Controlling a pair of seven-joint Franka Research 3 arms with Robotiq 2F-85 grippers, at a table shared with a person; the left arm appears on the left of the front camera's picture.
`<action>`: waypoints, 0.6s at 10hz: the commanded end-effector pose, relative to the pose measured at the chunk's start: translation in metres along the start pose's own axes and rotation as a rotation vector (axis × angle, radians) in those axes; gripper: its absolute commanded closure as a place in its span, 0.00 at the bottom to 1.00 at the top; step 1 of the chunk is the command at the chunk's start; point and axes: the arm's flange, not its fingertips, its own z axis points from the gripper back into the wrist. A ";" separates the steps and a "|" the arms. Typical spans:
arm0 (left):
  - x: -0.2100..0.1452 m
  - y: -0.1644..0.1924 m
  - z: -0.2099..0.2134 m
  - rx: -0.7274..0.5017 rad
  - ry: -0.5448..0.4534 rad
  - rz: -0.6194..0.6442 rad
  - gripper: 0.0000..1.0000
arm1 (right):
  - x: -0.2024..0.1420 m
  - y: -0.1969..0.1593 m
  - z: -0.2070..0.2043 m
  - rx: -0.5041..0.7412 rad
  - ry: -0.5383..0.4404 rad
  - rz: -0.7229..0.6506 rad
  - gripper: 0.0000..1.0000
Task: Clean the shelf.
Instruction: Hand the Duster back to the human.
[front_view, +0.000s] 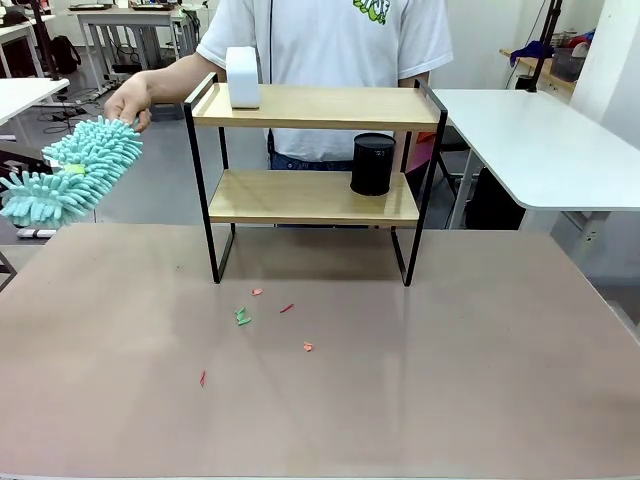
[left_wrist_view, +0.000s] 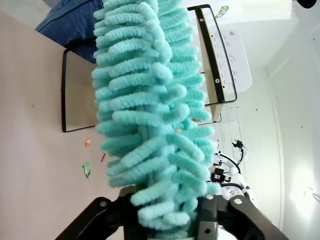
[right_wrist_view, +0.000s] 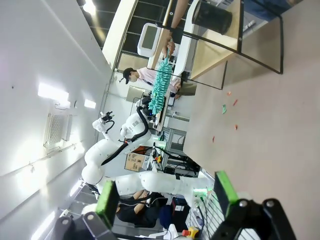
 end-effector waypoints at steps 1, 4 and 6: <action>-0.004 -0.003 -0.002 -0.019 0.007 -0.020 0.20 | -0.003 0.001 0.001 0.001 0.004 0.011 0.00; -0.013 -0.005 -0.006 -0.034 0.037 -0.023 0.00 | -0.003 0.001 0.001 0.001 0.004 0.011 0.00; -0.023 -0.011 -0.015 -0.079 0.096 -0.033 0.00 | -0.003 0.001 0.001 0.001 0.004 0.011 0.00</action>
